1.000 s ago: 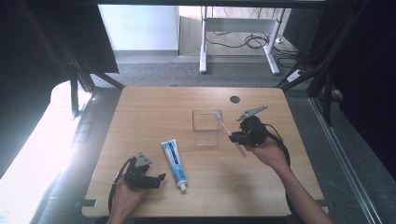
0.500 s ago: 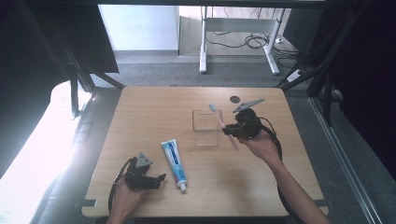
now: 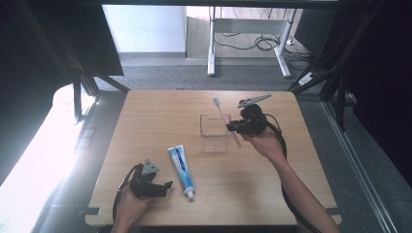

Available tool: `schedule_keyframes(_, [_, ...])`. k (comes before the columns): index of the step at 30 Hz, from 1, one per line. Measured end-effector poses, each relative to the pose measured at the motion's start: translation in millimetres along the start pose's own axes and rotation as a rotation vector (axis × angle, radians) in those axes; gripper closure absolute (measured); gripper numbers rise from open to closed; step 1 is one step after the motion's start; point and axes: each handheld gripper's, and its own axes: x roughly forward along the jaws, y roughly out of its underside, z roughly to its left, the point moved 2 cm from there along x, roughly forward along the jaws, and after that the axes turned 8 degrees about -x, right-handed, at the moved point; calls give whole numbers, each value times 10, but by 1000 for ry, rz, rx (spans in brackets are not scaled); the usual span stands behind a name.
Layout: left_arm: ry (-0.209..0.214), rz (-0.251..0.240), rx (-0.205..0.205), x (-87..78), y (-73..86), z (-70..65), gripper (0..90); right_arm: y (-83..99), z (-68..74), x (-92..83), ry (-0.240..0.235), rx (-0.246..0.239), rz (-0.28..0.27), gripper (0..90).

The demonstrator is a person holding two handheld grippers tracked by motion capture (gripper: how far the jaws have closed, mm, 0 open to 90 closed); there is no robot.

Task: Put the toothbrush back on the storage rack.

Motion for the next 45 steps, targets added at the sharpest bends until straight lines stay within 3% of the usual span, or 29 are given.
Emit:
schedule_keyframes(18, [3,5,14,8,2,0,138,-242,-41,75,8,5,-55,789])
schedule_keyframes(29, [5,9,13,8,5,-7,139,-328,-93,210,26,11,-94,789])
schedule_keyframes(45, [7,12,20,11,7,-7,139,-250,-156,491,54,8,-83,789])
